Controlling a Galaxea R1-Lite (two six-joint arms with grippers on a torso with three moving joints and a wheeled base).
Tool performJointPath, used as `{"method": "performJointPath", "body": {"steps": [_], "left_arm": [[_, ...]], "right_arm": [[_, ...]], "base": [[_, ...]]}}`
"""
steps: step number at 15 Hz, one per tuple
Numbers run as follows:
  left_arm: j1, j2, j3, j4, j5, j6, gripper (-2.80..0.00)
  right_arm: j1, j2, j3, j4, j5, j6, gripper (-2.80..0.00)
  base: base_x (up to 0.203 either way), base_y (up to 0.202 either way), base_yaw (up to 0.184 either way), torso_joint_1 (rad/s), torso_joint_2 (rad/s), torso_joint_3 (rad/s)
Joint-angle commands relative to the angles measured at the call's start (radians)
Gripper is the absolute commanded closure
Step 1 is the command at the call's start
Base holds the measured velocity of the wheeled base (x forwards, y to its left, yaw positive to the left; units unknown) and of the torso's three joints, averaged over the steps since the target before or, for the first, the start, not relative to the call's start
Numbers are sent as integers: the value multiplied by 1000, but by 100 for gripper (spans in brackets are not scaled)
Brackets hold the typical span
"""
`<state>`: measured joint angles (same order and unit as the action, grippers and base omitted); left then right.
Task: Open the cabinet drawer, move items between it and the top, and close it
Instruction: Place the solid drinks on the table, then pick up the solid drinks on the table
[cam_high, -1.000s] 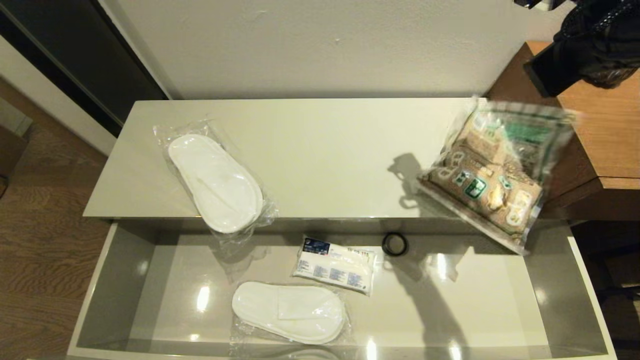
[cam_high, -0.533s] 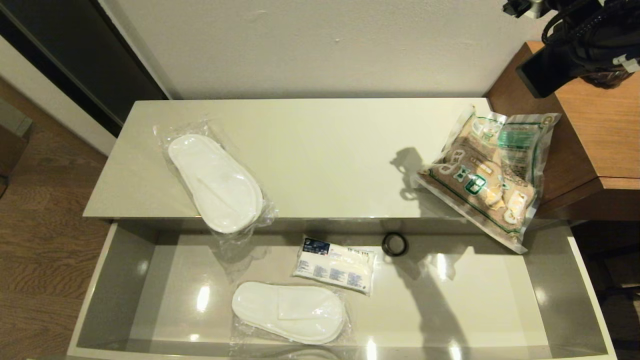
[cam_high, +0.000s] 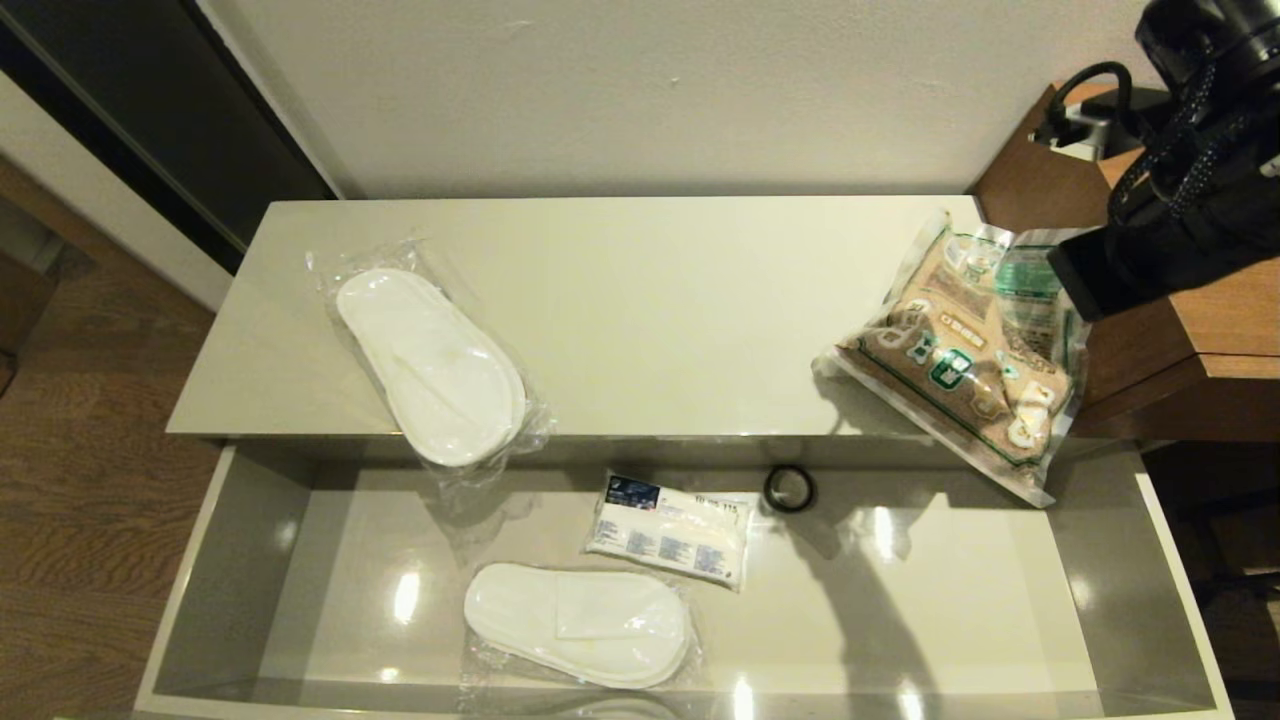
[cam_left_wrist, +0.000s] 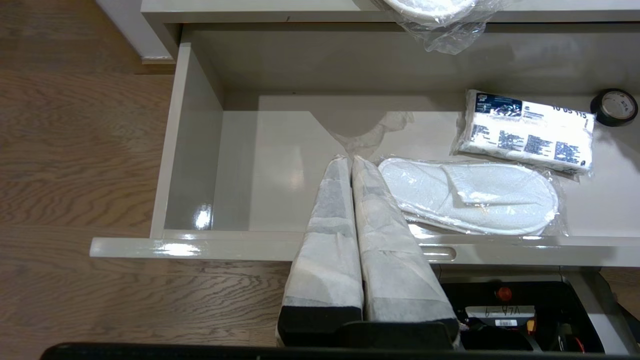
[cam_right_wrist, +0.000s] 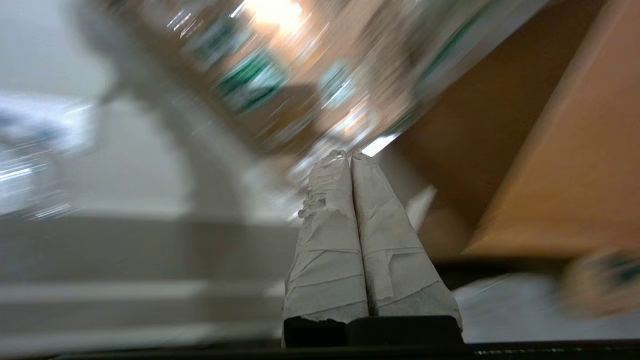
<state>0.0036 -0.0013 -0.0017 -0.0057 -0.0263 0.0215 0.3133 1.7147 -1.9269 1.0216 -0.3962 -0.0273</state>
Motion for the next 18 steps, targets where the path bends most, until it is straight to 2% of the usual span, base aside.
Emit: {"method": "performJointPath", "body": {"steps": [1,2,3,5,8,9,10,12,13,14,16,17,18], "left_arm": [[0,1,0,0,0,0,0],[1,1,0,0,0,0,0],[-1,1,0,0,-1,0,0],[1,1,0,0,0,0,0],[-1,1,0,0,0,0,0],[1,1,0,0,0,0,0],[1,1,0,0,0,0,0],[1,1,0,0,0,0,0],[1,1,0,0,0,0,0],[0,1,0,0,0,0,0],[1,1,0,0,0,0,0],[1,1,0,0,0,0,0],[1,1,0,0,-1,0,0]], "right_arm": [[30,-35,20,137,91,347,0],[57,-86,68,169,134,440,0],[90,-144,156,163,160,496,0],[183,-302,427,60,167,581,0],[325,-504,771,-122,51,730,0],[334,-538,847,-146,15,777,0],[306,-580,889,-141,-9,810,0],[240,-690,905,-77,-35,830,0],[166,-722,889,-32,-63,831,0],[90,-751,835,44,-100,831,0],[43,-831,661,268,-170,832,0],[5,-870,563,375,-186,832,0],[-64,-912,483,427,-179,818,0]], "base": [[0,0,0,0,0,0],[0,0,0,0,0,0],[0,0,0,0,0,0],[0,0,0,0,0,0],[0,0,0,0,0,0],[0,0,0,0,0,0],[0,0,0,0,0,0],[0,0,0,0,0,0],[0,0,0,0,0,0],[0,0,0,0,0,0],[0,0,0,0,0,0],[0,0,0,0,0,0],[0,0,0,0,0,0]]}}
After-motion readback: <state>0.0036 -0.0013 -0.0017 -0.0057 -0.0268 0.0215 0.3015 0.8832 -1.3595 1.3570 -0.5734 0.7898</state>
